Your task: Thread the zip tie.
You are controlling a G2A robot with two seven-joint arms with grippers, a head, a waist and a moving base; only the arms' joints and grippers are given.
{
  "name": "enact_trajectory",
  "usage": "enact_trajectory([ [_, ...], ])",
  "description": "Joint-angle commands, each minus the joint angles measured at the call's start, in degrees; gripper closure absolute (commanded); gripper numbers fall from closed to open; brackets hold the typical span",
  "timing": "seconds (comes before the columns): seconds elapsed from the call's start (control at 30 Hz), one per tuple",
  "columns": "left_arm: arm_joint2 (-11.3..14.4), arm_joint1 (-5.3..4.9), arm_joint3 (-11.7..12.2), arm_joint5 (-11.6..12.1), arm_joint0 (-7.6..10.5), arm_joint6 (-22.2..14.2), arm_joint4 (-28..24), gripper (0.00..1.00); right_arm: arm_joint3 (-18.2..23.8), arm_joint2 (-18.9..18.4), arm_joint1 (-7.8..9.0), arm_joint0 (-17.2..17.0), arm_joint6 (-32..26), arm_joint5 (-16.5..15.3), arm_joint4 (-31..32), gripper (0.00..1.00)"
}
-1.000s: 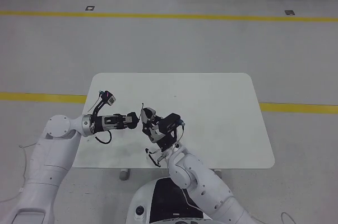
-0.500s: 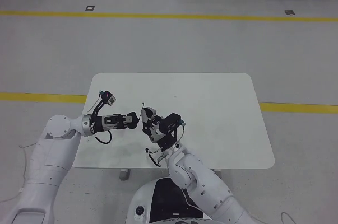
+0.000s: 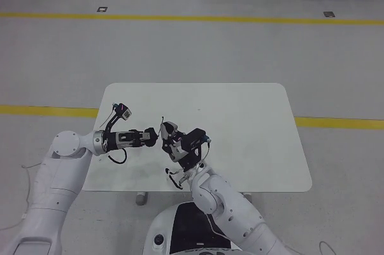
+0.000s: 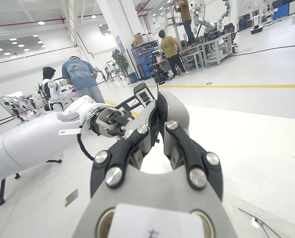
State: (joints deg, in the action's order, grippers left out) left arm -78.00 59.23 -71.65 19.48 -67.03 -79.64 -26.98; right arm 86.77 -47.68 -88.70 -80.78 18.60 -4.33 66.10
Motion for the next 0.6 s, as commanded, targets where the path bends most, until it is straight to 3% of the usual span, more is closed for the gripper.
enact_trajectory([
  [0.0,0.0,0.0,0.0,0.0,0.0,0.0,0.0,1.0,-0.08,0.01,-0.02,0.06,-0.02,0.01,-0.01,1.0],
  [0.57,0.0,0.0,0.0,0.0,0.0,0.0,0.0,1.0,-0.36,-0.03,-0.1,-0.02,-0.64,0.24,0.18,1.0],
])
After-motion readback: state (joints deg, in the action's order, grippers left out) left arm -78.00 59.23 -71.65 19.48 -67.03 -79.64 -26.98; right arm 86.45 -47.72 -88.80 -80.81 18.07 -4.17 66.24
